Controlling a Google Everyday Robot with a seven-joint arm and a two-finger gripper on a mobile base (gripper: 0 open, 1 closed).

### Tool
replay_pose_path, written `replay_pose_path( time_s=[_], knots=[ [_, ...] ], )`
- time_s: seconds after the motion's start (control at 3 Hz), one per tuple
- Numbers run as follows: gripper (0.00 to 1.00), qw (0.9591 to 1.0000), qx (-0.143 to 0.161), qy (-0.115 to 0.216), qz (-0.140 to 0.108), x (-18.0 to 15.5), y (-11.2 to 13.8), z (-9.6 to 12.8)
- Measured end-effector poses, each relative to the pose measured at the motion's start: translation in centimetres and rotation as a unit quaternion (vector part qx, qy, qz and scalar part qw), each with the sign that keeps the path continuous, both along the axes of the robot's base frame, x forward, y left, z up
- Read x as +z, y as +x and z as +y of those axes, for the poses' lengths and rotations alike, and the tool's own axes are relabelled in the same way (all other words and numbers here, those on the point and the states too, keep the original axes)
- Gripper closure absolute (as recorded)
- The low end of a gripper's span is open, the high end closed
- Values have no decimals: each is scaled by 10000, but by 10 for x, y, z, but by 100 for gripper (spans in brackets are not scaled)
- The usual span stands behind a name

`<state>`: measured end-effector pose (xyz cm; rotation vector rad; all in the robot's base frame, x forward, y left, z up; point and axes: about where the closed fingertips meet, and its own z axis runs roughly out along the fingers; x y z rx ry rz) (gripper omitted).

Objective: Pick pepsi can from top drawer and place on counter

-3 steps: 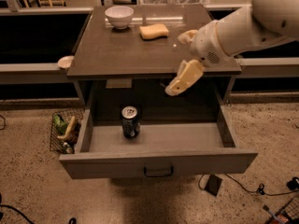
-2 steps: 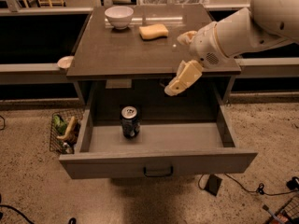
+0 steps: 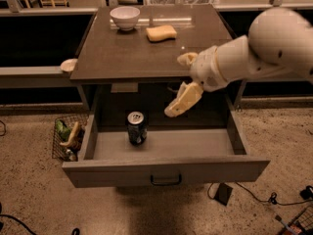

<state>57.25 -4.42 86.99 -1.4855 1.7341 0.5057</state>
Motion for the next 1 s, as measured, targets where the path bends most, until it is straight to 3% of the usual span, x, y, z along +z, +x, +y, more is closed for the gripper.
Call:
replay_pose_path(
  time_s=[0.67, 1.0],
  knots=[
    [0, 9984, -37, 194, 529, -95, -26, 34],
    [0, 9967, -157, 237, 759, -131, -23, 47]
  ],
)
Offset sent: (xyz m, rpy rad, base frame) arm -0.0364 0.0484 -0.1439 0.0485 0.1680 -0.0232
